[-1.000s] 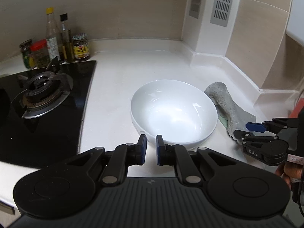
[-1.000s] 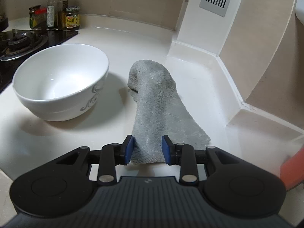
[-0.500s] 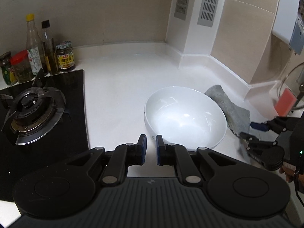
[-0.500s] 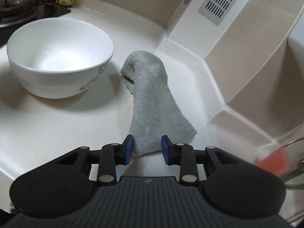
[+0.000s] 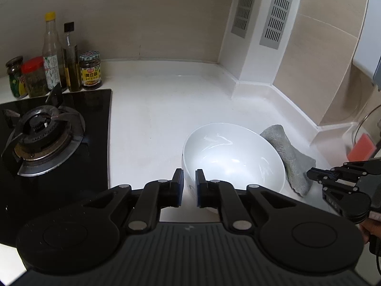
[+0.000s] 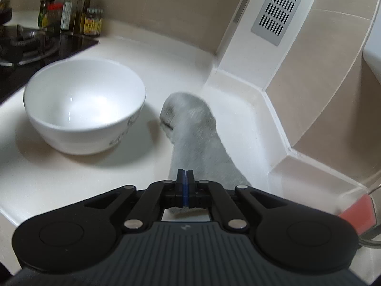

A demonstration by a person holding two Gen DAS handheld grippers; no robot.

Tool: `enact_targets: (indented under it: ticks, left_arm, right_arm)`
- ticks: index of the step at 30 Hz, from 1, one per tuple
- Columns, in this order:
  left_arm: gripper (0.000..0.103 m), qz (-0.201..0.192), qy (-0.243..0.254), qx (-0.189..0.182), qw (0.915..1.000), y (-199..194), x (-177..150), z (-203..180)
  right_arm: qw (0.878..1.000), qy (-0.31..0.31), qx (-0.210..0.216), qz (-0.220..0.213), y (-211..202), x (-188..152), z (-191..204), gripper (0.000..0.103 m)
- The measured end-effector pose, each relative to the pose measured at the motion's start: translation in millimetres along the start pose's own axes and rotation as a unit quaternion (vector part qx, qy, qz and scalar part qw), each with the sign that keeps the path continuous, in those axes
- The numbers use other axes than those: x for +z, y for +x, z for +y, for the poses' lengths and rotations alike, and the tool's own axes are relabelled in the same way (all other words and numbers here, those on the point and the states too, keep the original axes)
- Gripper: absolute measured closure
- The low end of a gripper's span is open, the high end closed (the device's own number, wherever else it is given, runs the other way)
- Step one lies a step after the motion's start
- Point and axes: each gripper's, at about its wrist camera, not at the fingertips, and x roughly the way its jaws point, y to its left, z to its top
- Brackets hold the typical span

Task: Clean bowl
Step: 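Grasp the grey cloth's end with the right gripper and lift it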

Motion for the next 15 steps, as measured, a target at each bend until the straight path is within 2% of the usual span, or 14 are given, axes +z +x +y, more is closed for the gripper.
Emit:
enact_targets:
  ticks: [3,4,7,10,13,14,15]
  left_arm:
    - [0.093,0.007,-0.014,0.002,0.9999,3,1,8]
    - [0.093,0.013,-0.020,-0.008,0.9997,6,2,12]
    - [0.093,0.016,-0.021,-0.013,0.9996,8,5,18]
    - [0.093,0.013,-0.025,-0.013,0.9995,9,8,21]
    - [0.093,0.010,-0.016,-0.018,0.9997,9,11,19]
    - [0.093,0.009,-0.015,-0.018,0.9997,9,11,19]
    - [0.093,0.009,-0.015,-0.019,0.9997,10,12,19]
  right_arm:
    - [1.000,0.017,0.009,-0.014,-7,10,-8,0.103]
    - [0.999,0.025,0.013,-0.019,-10,13,-10,0.103]
    - [0.995,0.089,0.046,-0.024,-20,23,-27,0.103]
    - [0.987,0.147,0.059,-0.026,-22,28,-45,0.103]
    - [0.995,0.097,0.015,-0.001,-14,25,-41,0.090]
    - [0.997,0.077,0.010,0.014,-9,20,-37,0.077]
    - [0.998,0.063,0.007,0.025,-5,15,-34,0.074]
